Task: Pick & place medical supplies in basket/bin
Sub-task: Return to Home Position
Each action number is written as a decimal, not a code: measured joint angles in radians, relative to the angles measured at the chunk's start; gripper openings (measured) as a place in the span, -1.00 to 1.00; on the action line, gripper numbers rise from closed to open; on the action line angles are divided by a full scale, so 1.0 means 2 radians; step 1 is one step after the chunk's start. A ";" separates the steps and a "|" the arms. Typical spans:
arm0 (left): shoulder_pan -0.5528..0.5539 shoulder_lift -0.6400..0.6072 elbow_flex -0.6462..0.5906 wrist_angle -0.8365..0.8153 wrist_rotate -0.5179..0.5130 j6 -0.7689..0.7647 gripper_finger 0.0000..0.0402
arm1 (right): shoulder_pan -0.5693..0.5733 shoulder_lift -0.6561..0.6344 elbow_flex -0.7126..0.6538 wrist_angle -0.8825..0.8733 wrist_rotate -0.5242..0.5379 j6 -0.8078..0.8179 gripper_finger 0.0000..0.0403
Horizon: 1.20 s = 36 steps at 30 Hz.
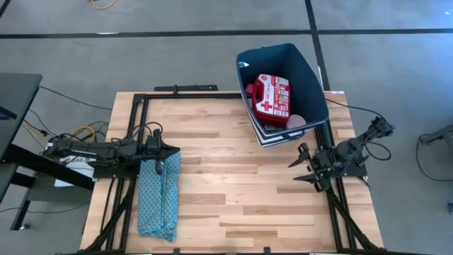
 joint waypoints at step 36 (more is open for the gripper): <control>0.000 0.000 0.001 -0.007 0.000 0.001 -1.00 | 0.000 0.002 -0.001 -0.001 -0.002 0.000 0.10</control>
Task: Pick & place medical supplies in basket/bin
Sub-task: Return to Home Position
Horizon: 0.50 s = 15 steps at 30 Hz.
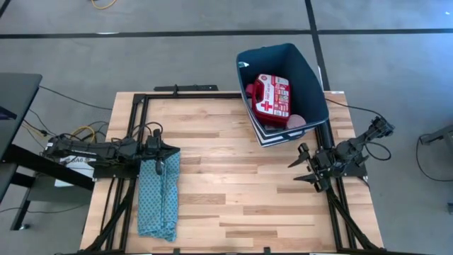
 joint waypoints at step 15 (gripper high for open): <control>0.000 0.000 0.000 0.000 0.000 0.000 -1.00 | 0.000 0.000 0.000 0.000 0.000 0.000 0.10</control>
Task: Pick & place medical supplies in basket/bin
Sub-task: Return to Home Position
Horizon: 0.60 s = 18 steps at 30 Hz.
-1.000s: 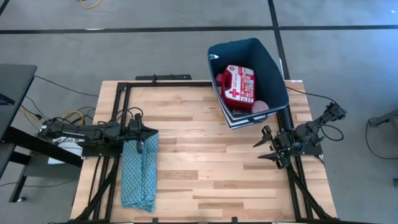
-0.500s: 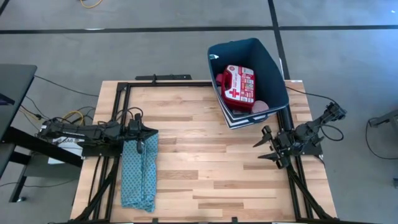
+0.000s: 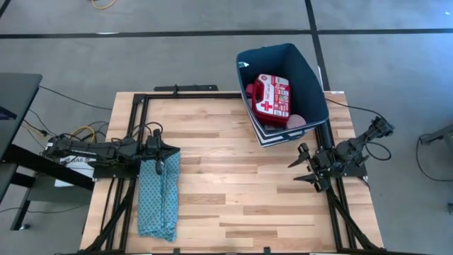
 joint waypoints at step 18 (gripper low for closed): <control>0.000 0.000 0.000 0.000 0.000 -0.003 -1.00 | 0.000 0.000 0.000 0.000 0.000 0.000 0.10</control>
